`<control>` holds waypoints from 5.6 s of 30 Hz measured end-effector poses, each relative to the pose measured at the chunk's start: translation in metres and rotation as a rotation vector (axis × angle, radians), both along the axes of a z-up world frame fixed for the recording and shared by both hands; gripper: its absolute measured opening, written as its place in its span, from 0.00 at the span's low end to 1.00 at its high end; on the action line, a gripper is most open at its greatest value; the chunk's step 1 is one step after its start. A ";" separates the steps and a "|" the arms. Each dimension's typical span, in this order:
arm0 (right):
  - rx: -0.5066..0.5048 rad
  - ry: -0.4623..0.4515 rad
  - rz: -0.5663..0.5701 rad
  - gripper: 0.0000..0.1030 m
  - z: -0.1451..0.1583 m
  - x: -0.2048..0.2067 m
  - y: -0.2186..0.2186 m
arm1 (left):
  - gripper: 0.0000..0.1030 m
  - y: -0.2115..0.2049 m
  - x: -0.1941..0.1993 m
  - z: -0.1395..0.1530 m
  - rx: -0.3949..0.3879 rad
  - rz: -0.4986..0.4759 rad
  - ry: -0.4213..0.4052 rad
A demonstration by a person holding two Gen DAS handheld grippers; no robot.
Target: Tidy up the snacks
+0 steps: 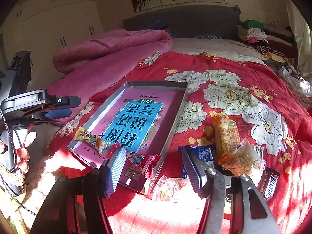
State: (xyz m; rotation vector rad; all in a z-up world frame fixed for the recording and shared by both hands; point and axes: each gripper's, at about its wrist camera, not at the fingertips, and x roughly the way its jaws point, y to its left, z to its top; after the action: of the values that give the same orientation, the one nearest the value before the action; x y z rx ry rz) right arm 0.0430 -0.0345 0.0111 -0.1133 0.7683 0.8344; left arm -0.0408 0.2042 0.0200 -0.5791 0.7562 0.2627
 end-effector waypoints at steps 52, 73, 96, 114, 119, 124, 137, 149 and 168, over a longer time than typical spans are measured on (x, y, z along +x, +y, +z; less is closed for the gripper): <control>-0.070 -0.058 -0.245 0.65 -0.013 0.024 -0.112 | 0.73 -0.173 0.041 -0.012 0.269 -0.540 0.112; -0.119 -0.028 -0.169 0.66 -0.040 0.052 -0.101 | 0.73 -0.230 0.078 -0.057 0.496 -0.894 0.271; -0.133 -0.028 -0.024 0.52 -0.065 0.080 -0.074 | 0.52 -0.213 0.101 -0.076 0.343 -0.855 0.313; 0.140 0.084 -0.142 0.48 -0.042 0.070 -0.124 | 0.40 -0.215 0.098 -0.072 0.275 -0.788 0.283; 0.163 0.086 -0.144 0.48 -0.034 0.062 -0.125 | 0.40 -0.210 0.096 -0.066 0.229 -0.763 0.251; 0.170 0.084 -0.145 0.48 -0.029 0.056 -0.124 | 0.40 -0.202 0.094 -0.058 0.206 -0.736 0.224; 0.166 0.067 -0.130 0.48 -0.016 0.039 -0.113 | 0.40 -0.164 0.084 -0.028 0.169 -0.632 0.134; 0.157 0.051 -0.082 0.48 -0.007 0.022 -0.093 | 0.40 -0.107 0.062 -0.013 0.127 -0.490 0.079; 0.095 0.046 0.053 0.48 -0.008 0.001 -0.037 | 0.40 -0.032 0.011 -0.013 0.126 -0.294 0.081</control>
State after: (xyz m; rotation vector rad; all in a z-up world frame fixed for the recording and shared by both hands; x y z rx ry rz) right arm 0.0436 -0.0712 0.0034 -0.0300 0.7700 0.9249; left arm -0.0300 0.1717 0.0066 -0.3342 0.8849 0.0609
